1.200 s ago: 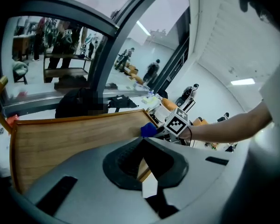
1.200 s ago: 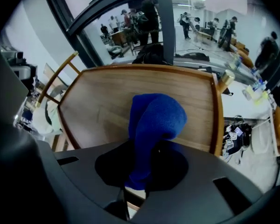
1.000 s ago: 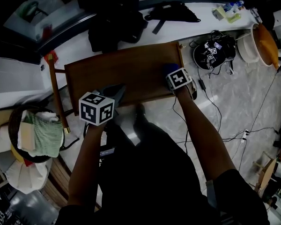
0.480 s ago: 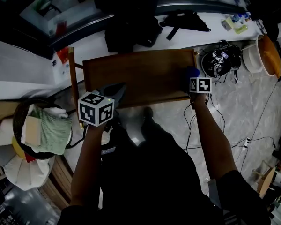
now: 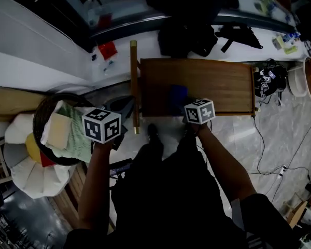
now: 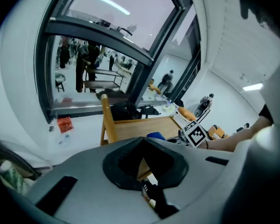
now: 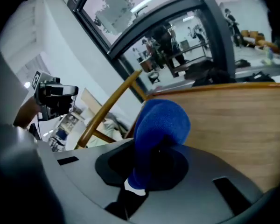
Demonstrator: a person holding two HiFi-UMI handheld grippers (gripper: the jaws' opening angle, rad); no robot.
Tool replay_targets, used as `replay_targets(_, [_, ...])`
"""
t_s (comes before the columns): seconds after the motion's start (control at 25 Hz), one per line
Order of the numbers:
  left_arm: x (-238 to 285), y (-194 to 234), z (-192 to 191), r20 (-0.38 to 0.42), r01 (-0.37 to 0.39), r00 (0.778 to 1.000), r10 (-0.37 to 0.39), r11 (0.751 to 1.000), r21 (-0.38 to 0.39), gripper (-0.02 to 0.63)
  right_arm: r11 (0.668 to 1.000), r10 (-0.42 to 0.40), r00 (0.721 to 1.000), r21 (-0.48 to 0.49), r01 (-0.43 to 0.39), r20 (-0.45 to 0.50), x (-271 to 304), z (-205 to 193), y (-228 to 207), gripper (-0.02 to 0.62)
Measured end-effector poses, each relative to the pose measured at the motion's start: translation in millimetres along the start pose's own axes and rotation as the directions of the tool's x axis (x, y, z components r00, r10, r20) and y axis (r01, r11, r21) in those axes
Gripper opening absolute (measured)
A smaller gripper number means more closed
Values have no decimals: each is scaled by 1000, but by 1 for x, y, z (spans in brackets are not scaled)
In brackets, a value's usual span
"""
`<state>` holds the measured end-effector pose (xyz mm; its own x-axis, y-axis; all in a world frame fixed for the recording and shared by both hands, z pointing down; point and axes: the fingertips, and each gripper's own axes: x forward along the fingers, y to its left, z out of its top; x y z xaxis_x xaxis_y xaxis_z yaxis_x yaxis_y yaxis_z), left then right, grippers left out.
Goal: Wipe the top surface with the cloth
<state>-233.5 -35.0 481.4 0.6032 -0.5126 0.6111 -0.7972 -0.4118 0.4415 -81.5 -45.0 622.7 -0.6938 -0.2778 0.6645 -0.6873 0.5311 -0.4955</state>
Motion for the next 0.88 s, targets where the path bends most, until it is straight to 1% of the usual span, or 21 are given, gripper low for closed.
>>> replay_targets(0.08, [-20,21,-9,-3,-20,1000,20,1000,-6,6,998,68,996,-4,-68,-54,44,-6,39,63])
replay_targets(0.16, [-39,41,-17,-2,-45,999,45,999,-18,6,995,94,992,-27,-97,-87,79,-12,66,63])
replay_targets(0.2, [-47,50,-22,-2,-55,998,55,998,-25,6,995,91,990,-38,-95,-105,92,-15,74,63])
replay_targets(0.28, [-57,62,-29,-5,-67,998,67,997,-35,6,995,54,986,-79,-67,-158,111,-23,83,63])
replay_targets(0.4, [-61,69,-35,-15,-65,998,65,997,-34,6,984,-23,973,-176,-18,-228,129,-34,85,63])
replay_targets(0.6, [-46,58,-39,-33,-22,999,21,1000,-14,6,965,-85,967,-263,19,-242,131,-39,80,63])
replay_targets(0.72, [-27,42,-38,-52,19,998,-19,1000,-1,6,958,-112,962,-283,38,-250,126,-43,67,63])
replay_targets(0.88, [-1,17,-40,-86,67,994,-66,998,12,6,960,-134,953,-273,57,-271,109,-49,48,63])
